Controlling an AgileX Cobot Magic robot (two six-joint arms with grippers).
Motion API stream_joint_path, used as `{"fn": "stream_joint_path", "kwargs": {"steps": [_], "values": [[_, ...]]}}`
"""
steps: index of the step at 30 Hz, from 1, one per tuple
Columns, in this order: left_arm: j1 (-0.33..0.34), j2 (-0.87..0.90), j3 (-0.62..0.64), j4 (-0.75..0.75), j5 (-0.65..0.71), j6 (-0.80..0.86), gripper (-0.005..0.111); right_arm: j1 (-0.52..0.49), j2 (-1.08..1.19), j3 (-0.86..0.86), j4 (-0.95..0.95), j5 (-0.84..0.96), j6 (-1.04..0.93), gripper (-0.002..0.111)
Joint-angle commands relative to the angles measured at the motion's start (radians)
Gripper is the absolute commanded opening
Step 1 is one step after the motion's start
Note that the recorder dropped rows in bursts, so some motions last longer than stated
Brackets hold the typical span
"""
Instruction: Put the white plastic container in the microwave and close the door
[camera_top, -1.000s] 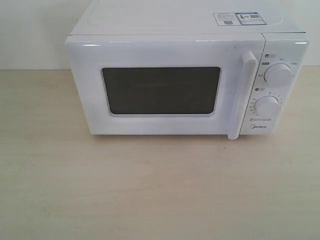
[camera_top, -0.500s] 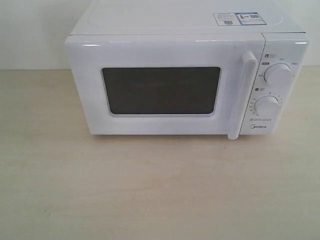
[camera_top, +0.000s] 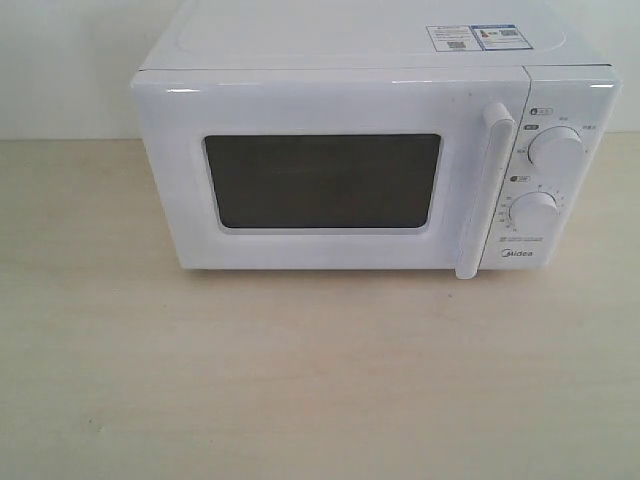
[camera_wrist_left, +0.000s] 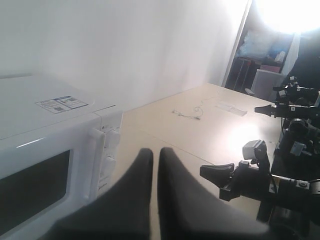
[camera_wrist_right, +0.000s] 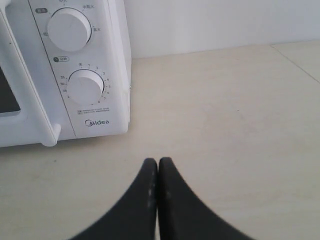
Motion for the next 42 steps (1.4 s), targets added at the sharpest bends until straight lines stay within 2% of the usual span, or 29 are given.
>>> {"fn": "stream_joint_path", "kwargs": {"steps": [1,4,7,15,25,42], "values": [[-0.003,-0.004,0.007,-0.011,-0.003,-0.002,0.004,-0.003,-0.005,0.004,0.0,-0.067,-0.014,0.0],[-0.003,-0.004,0.007,-0.011,-0.003,-0.002,0.004,-0.003,-0.005,0.004,0.0,-0.208,-0.02,0.0],[-0.003,-0.004,0.007,-0.011,-0.003,-0.002,0.004,-0.003,-0.005,0.004,0.0,-0.265,-0.02,0.0],[-0.003,-0.004,0.007,-0.011,-0.003,-0.002,0.004,-0.003,-0.005,0.004,-0.01,-0.093,-0.052,0.0],[-0.003,-0.004,0.007,-0.011,-0.003,-0.002,0.004,-0.003,-0.005,0.004,-0.027,0.006,-0.105,0.0],[-0.003,-0.004,0.007,-0.011,-0.003,-0.002,0.004,-0.003,-0.005,0.004,-0.023,0.006,-0.099,0.0]]}}
